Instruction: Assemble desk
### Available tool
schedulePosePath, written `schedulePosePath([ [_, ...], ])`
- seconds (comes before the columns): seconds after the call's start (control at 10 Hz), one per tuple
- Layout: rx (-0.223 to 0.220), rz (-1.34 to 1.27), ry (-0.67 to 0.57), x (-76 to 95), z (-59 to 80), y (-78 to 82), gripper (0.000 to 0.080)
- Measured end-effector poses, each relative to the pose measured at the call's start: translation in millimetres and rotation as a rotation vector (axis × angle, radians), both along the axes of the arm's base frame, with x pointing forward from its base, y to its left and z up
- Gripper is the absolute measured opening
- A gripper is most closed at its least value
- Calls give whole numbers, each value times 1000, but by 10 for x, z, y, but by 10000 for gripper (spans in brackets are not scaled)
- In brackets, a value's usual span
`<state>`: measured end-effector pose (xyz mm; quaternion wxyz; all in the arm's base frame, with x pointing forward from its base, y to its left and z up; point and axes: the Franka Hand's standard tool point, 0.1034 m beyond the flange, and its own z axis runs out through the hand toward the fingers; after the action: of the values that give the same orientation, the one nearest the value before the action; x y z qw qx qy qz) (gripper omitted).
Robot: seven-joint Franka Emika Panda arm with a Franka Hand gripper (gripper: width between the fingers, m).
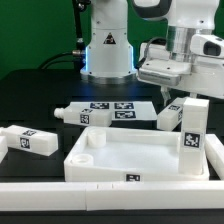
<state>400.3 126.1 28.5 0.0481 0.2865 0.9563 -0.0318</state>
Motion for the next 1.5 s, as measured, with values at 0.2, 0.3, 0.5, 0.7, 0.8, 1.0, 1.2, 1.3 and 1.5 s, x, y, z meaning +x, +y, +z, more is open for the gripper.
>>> schedulePosePath([
  [0.2,-6,110,0,-27,-18,-14,284],
  [0.3,-9,201,12,-112,-69,-35,284],
  [0.5,-17,238,19,-105,-77,-105,284],
  [0.7,-15,212,18,-107,-80,-111,432],
  [0.8,-12,169,12,-106,-69,-107,432],
  [1.0,-9,31,-24,-55,106,-81,632],
  [1.2,-28,-350,-81,140,289,-29,646],
  [1.3,-28,-493,-108,245,316,-3,646],
  [1.5,-31,-546,-117,358,326,-107,649],
])
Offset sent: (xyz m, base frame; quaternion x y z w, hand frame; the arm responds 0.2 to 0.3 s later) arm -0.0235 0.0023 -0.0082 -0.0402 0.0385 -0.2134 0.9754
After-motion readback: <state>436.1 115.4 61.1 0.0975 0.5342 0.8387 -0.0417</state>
